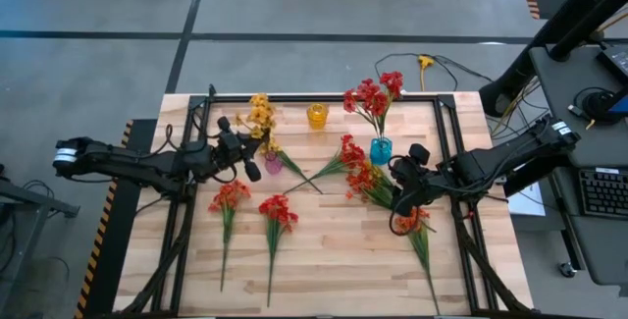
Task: Sort flowers into vase by color
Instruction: Put the bottom left yellow flower into the purple vase, then put the bottom right orange flower into the yellow vase
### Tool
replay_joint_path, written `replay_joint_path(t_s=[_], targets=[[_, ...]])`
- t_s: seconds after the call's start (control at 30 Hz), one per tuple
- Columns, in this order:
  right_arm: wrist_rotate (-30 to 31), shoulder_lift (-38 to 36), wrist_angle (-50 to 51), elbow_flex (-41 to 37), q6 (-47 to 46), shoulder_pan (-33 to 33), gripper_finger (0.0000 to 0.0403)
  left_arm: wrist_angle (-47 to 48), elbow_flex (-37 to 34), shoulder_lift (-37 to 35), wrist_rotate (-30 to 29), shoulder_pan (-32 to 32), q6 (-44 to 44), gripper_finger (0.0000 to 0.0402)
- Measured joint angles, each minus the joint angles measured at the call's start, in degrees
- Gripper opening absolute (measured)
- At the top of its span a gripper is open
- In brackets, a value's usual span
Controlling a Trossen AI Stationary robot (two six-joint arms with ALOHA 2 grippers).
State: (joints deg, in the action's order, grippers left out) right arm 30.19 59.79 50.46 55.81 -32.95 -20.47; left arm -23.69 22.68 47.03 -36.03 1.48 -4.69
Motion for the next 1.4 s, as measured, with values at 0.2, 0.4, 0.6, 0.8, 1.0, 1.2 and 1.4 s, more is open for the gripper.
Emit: replay_joint_path(t_s=[0.2, 0.4, 0.6, 0.8, 1.0, 1.2, 1.4], targets=[[-0.01, 0.0, -0.07, 0.0, -0.01, 0.0, 0.0228, 0.59, 0.0, 0.11, -0.02, 0.0, 2.09, 0.0018], [-0.03, 0.0, -0.27, 0.0, -0.48, 0.0, 0.0228, 1.66, 0.0, 0.13, -0.02, 0.0, 2.89, 0.0039], [-0.09, 0.0, -0.27, 0.0, -3.84, 0.0, 0.0228, 2.87, 0.0, 0.13, 0.0, 0.02, 3.74, 0.0062], [-0.1, 0.0, -0.27, 0.0, -8.07, 0.0, 0.0228, 9.51, 0.0, 0.13, 0.12, 0.02, 6.11, 0.0099], [-0.1, 0.0, -0.27, 0.0, -9.7, 0.0, 0.0228, 15.14, 0.0, -0.21, 0.52, 0.02, 8.66, 0.016], [-0.1, 0.0, -0.27, 0.0, -10.12, 0.0, 0.0228, 25.69, 1.2, -1.16, 1.5, 0.59, 11.14, 0.0212], [-0.12, 0.0, -0.24, 0.0, -11.25, 0.0, 0.0228, 48.12, 8.44, -1.93, 7.38, 0.81, 20.44, 0.0228]])
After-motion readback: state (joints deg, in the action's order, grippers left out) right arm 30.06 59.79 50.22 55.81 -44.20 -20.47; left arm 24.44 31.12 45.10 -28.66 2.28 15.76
